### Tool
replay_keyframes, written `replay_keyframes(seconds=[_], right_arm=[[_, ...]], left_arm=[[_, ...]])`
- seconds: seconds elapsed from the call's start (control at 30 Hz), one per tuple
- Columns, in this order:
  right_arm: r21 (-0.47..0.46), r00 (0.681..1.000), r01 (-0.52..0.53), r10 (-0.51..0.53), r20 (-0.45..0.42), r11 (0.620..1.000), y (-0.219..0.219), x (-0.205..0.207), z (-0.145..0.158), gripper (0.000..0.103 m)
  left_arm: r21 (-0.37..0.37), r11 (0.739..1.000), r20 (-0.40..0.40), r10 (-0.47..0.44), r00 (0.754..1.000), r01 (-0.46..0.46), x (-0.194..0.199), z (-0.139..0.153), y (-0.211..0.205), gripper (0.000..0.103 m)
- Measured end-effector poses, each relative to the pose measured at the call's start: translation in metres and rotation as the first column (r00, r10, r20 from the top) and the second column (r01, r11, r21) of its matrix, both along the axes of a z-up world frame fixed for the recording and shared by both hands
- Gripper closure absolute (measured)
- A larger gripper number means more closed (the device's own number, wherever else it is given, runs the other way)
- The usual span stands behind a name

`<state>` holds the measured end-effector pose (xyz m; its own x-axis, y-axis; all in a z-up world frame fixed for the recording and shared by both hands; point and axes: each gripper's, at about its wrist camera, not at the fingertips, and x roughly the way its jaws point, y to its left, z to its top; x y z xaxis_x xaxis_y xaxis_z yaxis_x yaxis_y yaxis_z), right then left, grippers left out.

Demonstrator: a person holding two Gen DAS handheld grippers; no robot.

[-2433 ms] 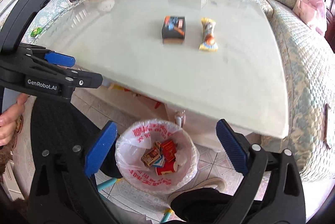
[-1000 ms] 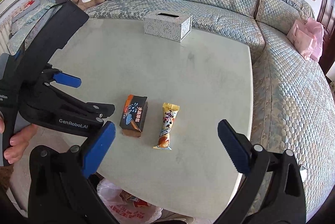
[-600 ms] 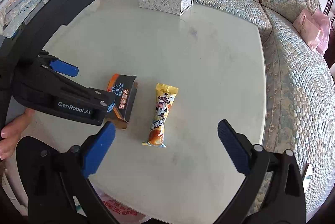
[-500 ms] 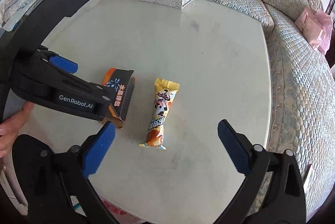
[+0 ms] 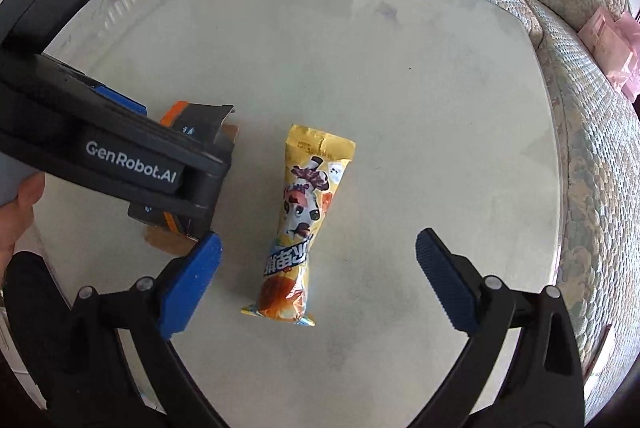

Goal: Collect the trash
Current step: 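Grasp the black-orange box with the left tool while the right tool grasps the yellow snack wrapper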

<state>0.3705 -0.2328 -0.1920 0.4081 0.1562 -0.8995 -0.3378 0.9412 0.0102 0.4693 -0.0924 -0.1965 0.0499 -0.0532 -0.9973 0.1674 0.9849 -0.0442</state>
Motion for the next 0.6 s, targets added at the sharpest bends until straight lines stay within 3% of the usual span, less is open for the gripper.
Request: replay_keyframes(seconds=[0.23, 0.3, 0.43, 0.6], right_arm=[[-0.012, 1.000, 0.005, -0.005, -0.011, 1.000, 0.002, 0.002, -0.013, 0.009], [-0.011, 1.000, 0.006, -0.007, -0.021, 1.000, 0.001, 0.005, -0.015, 0.022], [-0.004, 1.000, 0.012, -0.012, -0.012, 1.000, 0.001, 0.006, -0.013, 0.030], [-0.003, 1.000, -0.005, 0.005, -0.004, 1.000, 0.005, 0.002, -0.010, 0.053]], left_arm=[[-0.015, 1.000, -0.016, 0.023, 1.000, -0.023, 0.005, -0.010, 0.004, 0.013], [-0.014, 1.000, -0.015, 0.028, 0.999, -0.028, 0.004, -0.014, 0.009, 0.015], [-0.003, 1.000, -0.011, 0.015, 1.000, -0.015, 0.001, -0.015, 0.016, 0.018], [0.020, 1.000, -0.001, 0.016, 1.000, -0.016, 0.000, -0.010, 0.019, 0.031]])
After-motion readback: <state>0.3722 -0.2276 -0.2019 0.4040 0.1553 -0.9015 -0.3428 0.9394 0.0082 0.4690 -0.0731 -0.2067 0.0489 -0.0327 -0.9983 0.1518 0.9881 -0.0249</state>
